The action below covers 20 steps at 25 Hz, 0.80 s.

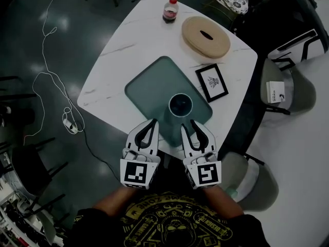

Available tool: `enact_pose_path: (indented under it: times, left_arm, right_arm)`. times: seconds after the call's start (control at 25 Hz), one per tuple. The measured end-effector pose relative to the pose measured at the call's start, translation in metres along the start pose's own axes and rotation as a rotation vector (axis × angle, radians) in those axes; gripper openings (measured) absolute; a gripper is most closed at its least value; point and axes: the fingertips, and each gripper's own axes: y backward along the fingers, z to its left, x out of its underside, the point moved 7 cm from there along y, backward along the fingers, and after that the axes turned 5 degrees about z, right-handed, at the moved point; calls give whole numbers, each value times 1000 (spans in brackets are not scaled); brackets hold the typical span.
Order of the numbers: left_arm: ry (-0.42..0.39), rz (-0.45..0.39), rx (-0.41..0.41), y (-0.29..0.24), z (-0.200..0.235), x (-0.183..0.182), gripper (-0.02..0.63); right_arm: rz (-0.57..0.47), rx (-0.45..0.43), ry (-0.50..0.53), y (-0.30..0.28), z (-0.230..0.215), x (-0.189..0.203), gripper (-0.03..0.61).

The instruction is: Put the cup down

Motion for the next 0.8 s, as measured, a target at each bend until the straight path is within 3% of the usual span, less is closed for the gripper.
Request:
enact_pose_path:
  times: [0.12, 0.8]
  left_arm:
    - [-8, -12, -6, 7, -4, -2, 11]
    - [-49, -62, -39, 69, -87, -15, 11]
  right_arm:
    - [24, 34, 11, 12, 0, -1, 8]
    - [-48, -60, 26, 106, 9, 3, 6]
